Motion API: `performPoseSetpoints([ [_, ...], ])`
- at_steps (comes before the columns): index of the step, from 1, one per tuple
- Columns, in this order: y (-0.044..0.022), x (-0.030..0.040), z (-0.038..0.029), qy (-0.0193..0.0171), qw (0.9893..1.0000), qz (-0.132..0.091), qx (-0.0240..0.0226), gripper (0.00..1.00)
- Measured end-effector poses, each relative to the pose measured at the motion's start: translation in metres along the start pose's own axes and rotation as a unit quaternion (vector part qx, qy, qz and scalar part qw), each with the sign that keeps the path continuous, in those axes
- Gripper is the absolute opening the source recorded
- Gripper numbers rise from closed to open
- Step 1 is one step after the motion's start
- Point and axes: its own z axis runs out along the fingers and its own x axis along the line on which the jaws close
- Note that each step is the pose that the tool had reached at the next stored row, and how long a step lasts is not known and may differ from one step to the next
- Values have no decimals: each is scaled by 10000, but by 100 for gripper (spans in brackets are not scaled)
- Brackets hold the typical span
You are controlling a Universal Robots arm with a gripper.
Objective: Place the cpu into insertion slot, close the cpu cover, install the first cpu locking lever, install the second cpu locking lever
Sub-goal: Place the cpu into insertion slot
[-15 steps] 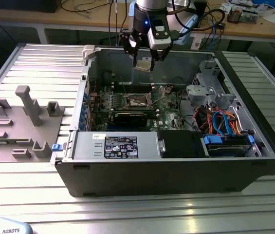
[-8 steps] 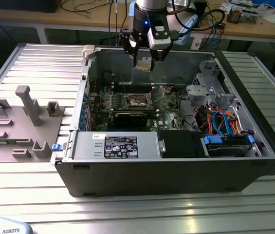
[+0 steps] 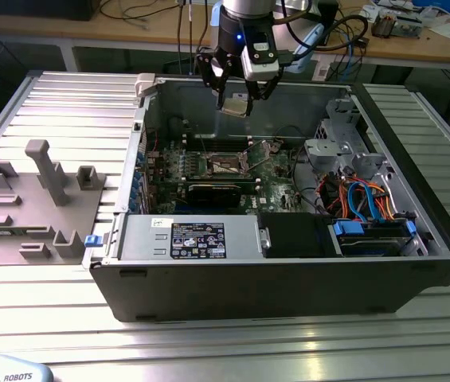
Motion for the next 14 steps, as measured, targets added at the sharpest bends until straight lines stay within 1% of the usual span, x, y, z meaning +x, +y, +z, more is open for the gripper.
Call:
performPoseSetpoints([
  [14, 0, 0, 2, -7, 10000, 80, -2, 54],
])
